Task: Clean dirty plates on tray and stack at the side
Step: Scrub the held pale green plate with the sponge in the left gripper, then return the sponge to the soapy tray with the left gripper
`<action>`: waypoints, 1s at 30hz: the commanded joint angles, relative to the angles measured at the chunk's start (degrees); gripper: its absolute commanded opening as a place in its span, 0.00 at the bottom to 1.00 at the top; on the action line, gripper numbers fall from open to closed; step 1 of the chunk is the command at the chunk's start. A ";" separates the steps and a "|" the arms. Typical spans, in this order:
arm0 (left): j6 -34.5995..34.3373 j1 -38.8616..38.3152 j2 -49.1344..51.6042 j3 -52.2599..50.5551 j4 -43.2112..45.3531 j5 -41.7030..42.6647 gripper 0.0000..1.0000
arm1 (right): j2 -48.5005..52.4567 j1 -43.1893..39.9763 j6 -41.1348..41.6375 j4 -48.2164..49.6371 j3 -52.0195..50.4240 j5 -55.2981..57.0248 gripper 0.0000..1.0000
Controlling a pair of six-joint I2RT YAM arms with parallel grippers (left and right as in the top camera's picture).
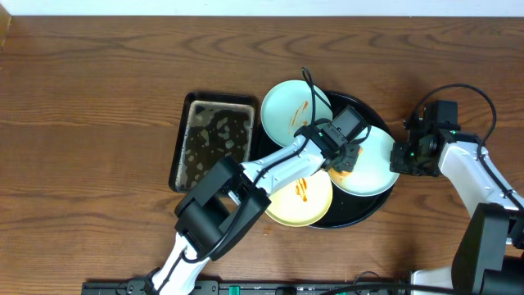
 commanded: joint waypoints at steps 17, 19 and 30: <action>1.84 1.68 -16.11 -0.42 -9.49 -13.07 0.08 | -0.04 -0.52 3.96 0.76 0.87 4.22 0.01; 1.81 2.84 -17.77 -0.42 -11.54 -14.27 0.07 | -0.61 -0.52 3.93 0.76 1.14 4.22 0.01; 1.81 16.33 -24.33 -0.44 -21.57 -13.18 0.07 | -11.91 -0.07 0.66 1.44 1.16 9.42 0.01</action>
